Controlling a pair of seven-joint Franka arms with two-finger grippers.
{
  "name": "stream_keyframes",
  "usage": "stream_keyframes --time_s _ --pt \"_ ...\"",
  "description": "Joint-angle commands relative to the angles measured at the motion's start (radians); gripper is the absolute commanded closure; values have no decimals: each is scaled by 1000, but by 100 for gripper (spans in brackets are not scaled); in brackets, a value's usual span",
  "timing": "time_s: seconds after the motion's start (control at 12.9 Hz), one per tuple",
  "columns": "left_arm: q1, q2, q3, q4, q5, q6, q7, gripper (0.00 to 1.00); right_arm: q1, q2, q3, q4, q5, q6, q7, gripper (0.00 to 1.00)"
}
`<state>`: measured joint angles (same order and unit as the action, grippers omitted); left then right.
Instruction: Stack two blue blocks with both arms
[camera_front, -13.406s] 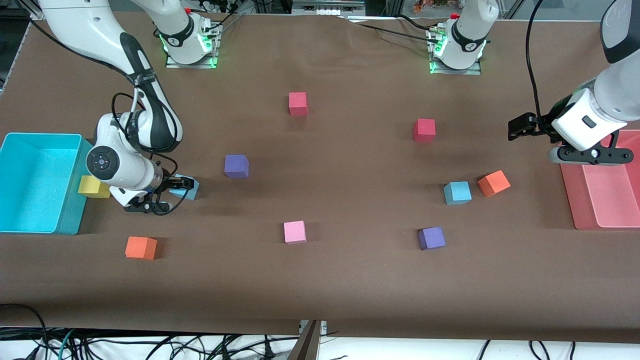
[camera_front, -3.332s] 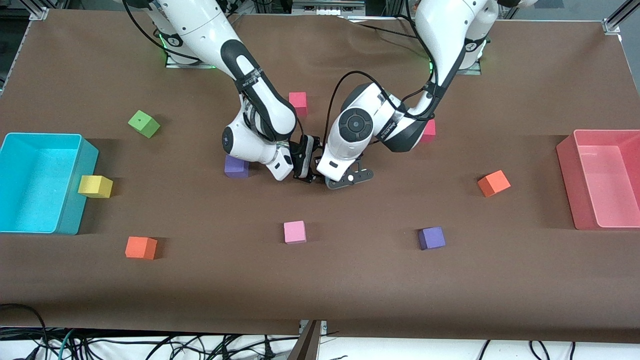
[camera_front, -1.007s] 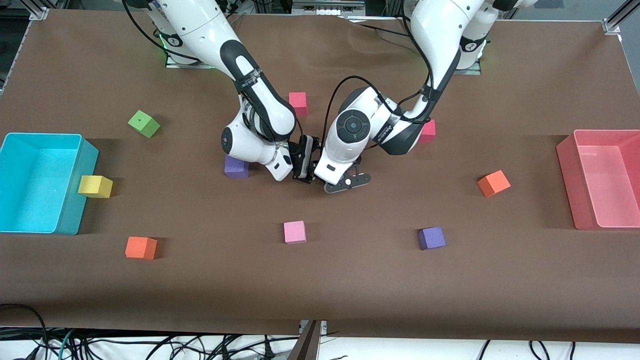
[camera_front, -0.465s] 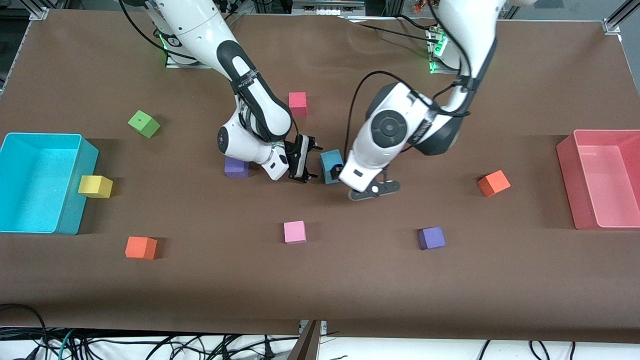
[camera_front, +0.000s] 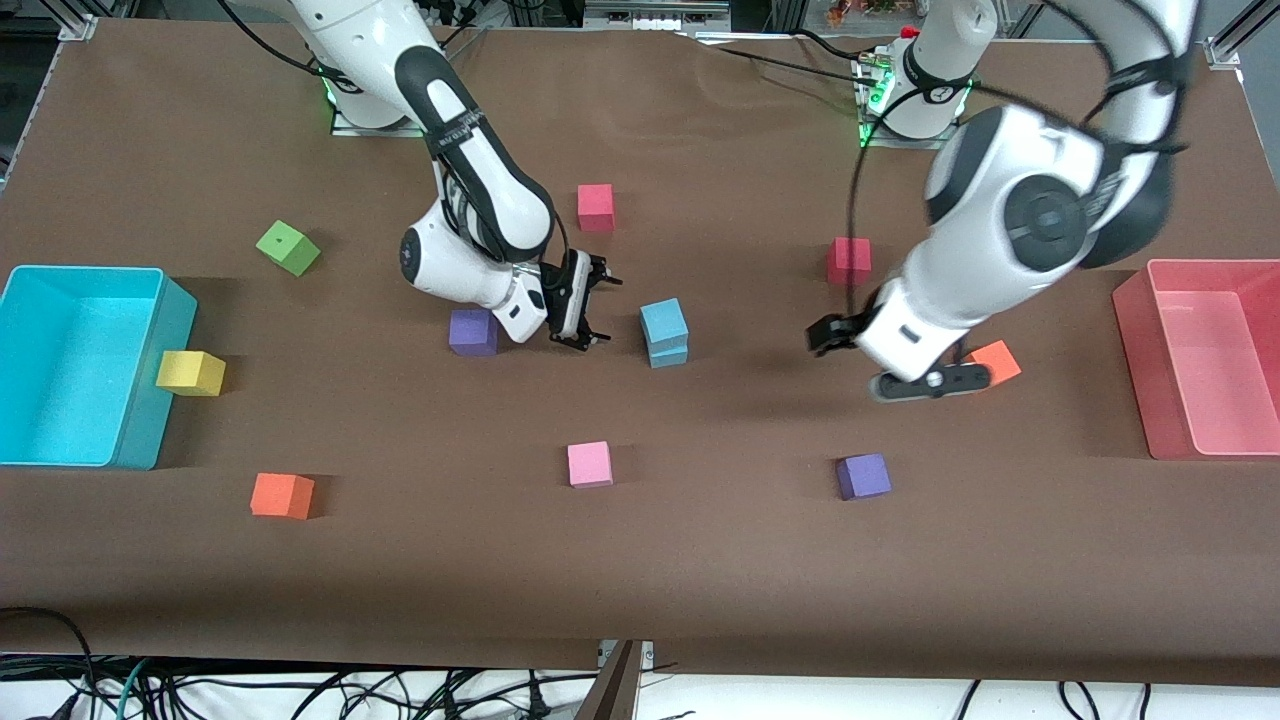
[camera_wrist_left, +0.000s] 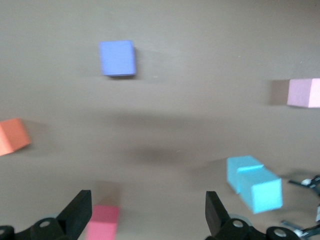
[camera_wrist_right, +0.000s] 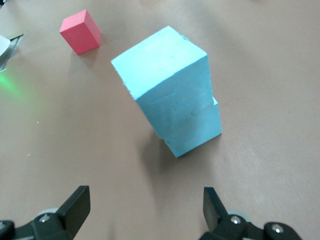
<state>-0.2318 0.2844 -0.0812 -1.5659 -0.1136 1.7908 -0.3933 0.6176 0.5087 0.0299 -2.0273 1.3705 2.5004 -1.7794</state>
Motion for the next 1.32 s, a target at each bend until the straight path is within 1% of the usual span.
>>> stream_keyframes --time_s 0.0,0.08,0.15,0.23,0.31,0.39,0.46,0.54,0.62,0.7,0.77,0.93,1.08,1.16,1.24 --pt "63 -97 -8 -68 22 -62 149 0 -33 -134 2 -108 -5 -17 27 0" --pt "89 -114 7 -68 35 -76 203 0 -45 -177 2 -126 -42 -18 108 0" --pt "97 -125 32 -68 54 -82 258 0 -53 -212 2 -129 -133 -20 209 0" --pt "101 -136 65 -68 57 -103 319 0 -74 -244 2 -129 -248 -22 327 0" --pt "101 -146 98 -68 57 -108 365 0 -94 -283 -1 -129 -375 -53 469 0" --pt "101 -155 116 -66 57 -114 392 0 -116 -312 -16 -116 -531 -122 629 0" --pt "101 -160 123 -66 57 -120 412 0 -122 -341 -54 -87 -685 -196 784 0" --pt "101 -165 127 -65 57 -125 424 0 -124 -357 -95 -42 -811 -292 919 0" --pt "104 -171 129 -66 58 -133 427 0 -140 -364 -140 22 -912 -396 1039 0" --pt "118 -172 129 -66 58 -143 427 0 -150 -364 -169 94 -1006 -493 1128 0" --pt "120 -174 129 -68 58 -154 426 0 -156 -364 -191 134 -1083 -561 1194 0" --pt "121 -177 129 -66 58 -159 427 0 -221 -384 -194 139 -1192 -571 1331 0" --pt "121 -177 129 -65 58 -159 426 0 -262 -409 -197 156 -1310 -592 1551 0" --pt "121 -177 129 -65 58 -159 426 0 -278 -421 -199 165 -1335 -624 1677 0" --pt "121 -177 129 -65 58 -159 426 0 -310 -424 -197 205 -1364 -667 1734 0"
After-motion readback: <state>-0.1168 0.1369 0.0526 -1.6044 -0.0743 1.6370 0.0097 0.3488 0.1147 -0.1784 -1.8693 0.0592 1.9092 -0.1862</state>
